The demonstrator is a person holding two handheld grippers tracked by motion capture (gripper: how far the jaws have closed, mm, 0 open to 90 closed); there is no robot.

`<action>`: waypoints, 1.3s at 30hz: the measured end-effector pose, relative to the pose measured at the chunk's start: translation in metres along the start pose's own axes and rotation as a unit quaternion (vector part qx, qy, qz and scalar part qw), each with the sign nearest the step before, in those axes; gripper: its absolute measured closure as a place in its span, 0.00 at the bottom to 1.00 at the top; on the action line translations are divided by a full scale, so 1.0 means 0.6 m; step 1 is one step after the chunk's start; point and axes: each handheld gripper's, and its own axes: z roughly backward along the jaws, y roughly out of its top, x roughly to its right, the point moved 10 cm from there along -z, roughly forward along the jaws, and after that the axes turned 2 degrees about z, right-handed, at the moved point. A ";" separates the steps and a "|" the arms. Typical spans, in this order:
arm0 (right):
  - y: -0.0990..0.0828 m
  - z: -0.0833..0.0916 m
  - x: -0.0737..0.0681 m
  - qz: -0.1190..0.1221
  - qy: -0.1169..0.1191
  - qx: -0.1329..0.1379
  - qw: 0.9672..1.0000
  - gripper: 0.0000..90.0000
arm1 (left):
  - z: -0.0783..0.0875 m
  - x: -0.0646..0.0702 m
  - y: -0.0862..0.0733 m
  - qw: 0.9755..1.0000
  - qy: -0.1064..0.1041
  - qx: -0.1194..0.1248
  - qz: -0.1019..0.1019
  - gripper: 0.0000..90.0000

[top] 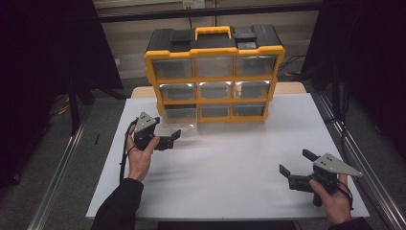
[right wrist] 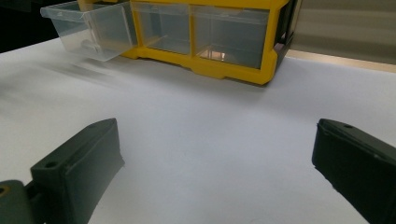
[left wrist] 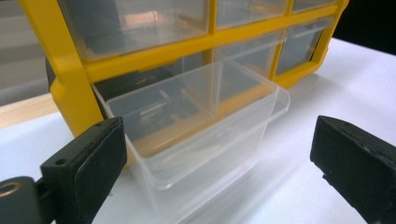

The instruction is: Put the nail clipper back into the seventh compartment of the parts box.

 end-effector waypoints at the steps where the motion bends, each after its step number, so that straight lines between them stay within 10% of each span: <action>1: 0.000 0.000 0.000 0.000 0.000 0.000 1.000 0.01 | 0.002 0.000 -0.001 1.000 0.004 0.003 -0.002 0.04; 28: 0.001 -0.002 0.000 -0.005 -0.004 -0.001 1.000 0.01 | 0.058 0.012 -0.068 0.999 0.035 0.013 -0.001 0.04; 39: 0.002 -0.005 -0.002 -0.001 0.001 0.000 1.000 0.01 | 0.088 0.018 -0.087 0.999 0.028 0.027 0.030 0.04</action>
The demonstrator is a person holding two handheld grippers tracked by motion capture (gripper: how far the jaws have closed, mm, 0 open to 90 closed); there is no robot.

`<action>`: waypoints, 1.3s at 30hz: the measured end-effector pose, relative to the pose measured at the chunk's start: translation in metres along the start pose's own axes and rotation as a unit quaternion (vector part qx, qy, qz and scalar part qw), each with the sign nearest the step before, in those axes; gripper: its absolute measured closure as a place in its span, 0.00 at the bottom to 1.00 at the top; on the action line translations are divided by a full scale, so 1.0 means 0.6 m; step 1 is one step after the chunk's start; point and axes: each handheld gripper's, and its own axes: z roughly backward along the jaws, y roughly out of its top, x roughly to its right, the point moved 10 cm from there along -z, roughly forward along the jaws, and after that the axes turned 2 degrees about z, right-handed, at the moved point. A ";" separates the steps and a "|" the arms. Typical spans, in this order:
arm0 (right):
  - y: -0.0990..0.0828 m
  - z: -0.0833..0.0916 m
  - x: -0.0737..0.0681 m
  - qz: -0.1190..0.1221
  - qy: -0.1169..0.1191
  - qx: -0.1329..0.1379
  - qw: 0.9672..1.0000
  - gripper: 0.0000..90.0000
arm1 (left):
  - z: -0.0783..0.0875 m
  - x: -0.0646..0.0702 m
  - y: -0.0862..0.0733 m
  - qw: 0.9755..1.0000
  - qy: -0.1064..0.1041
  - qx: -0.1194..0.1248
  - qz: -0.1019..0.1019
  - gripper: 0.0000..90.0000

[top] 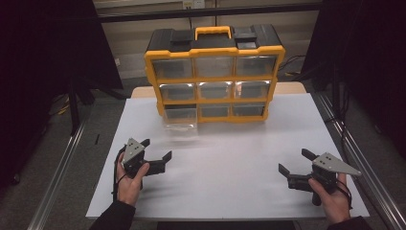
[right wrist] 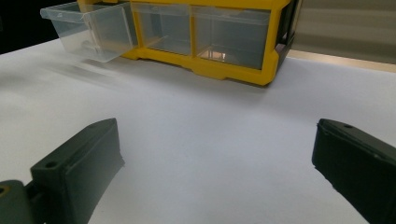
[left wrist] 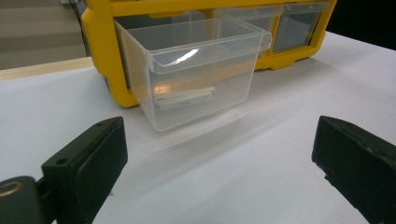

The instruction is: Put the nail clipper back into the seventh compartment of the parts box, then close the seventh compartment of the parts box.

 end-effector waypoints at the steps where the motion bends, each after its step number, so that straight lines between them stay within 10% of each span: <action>1: 0.000 0.000 -0.001 0.000 0.000 0.000 1.000 0.01 | 0.004 -0.001 0.000 1.000 0.002 0.005 0.002 0.04; 15: -0.001 0.006 0.002 -0.002 -0.002 0.001 1.000 0.01 | 0.059 0.008 -0.012 1.000 0.004 0.013 0.001 0.03; 39: -0.001 0.002 0.001 0.002 -0.006 -0.003 1.000 0.01 | 0.044 0.034 -0.012 0.999 -0.043 -0.017 -0.001 0.08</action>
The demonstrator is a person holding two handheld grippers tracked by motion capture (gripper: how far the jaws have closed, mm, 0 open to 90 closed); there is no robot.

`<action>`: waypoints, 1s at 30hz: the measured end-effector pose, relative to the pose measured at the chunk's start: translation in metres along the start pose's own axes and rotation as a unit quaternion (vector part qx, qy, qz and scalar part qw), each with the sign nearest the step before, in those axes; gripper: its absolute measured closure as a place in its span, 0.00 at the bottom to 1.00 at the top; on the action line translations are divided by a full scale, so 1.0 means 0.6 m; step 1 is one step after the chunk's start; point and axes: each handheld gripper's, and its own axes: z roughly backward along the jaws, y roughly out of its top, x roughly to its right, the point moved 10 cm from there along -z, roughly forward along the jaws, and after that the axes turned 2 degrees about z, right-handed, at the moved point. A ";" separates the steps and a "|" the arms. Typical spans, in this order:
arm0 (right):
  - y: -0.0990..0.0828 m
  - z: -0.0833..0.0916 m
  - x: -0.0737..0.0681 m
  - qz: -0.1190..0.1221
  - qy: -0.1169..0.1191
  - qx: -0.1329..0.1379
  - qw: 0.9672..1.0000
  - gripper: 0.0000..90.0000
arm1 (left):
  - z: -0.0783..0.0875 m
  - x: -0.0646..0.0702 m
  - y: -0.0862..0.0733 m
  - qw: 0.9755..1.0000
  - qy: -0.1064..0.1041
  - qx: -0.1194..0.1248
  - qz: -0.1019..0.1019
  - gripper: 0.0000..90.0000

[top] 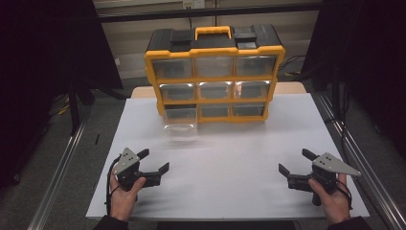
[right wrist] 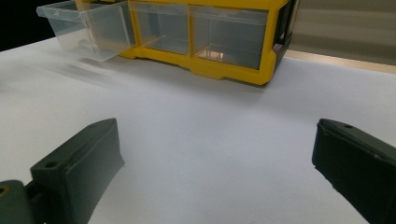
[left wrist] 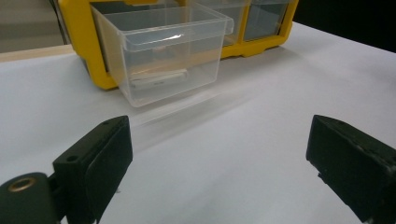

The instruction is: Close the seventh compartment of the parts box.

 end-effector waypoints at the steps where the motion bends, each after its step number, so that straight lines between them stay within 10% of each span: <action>1: 0.000 0.000 0.000 0.000 0.000 0.000 1.000 0.01 | -0.002 0.003 0.002 1.000 -0.008 0.002 -0.001 0.08; 20: -0.001 0.004 0.004 -0.006 -0.004 0.002 1.000 0.01 | -0.033 0.054 0.011 0.994 -0.095 -0.034 -0.030 0.07; 30: 0.000 0.002 0.001 0.000 -0.001 0.004 1.000 0.01 | -0.048 0.053 0.034 0.995 -0.093 -0.023 -0.034 0.07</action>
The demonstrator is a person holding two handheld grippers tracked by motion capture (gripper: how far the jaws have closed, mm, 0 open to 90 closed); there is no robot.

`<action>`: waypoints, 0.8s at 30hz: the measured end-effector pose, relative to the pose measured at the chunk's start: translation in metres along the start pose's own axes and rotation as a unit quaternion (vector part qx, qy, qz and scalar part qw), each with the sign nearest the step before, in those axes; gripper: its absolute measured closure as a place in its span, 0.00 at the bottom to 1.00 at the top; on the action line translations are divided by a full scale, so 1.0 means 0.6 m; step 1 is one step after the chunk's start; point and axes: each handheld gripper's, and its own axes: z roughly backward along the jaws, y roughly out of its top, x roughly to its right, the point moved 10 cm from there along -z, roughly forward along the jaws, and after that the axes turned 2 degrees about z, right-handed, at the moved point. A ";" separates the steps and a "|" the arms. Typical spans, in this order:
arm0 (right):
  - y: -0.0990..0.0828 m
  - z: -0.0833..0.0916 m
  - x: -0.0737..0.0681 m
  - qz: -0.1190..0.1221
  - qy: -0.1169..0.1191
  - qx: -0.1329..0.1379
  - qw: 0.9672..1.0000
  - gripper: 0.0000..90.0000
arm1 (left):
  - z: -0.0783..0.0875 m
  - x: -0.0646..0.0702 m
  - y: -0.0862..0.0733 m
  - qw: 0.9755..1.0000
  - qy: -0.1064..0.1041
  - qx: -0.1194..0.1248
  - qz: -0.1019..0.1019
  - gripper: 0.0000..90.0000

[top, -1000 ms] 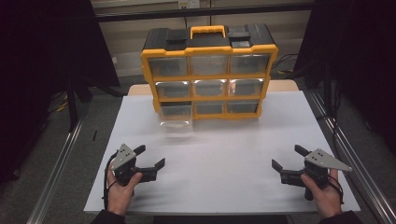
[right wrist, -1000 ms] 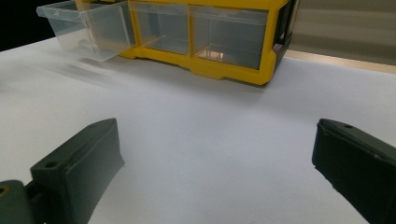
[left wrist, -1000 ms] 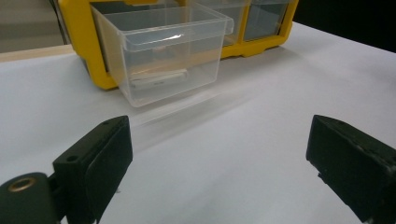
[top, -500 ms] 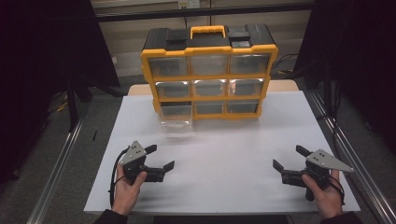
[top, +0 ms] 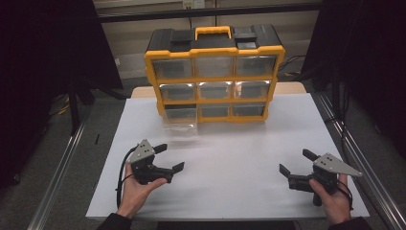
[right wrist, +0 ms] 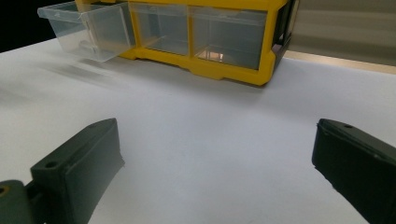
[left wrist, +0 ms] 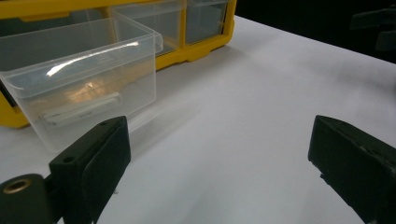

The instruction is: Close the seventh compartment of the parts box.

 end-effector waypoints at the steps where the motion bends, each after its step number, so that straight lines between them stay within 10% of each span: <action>1: 0.000 -0.001 -0.001 0.000 0.002 -0.001 1.000 0.01 | -0.002 -0.002 0.001 1.000 0.006 -0.002 0.000 0.07; 24: 0.001 -0.009 -0.005 0.002 0.010 -0.003 1.000 0.01 | -0.042 -0.040 0.053 1.000 0.005 0.008 -0.024 0.17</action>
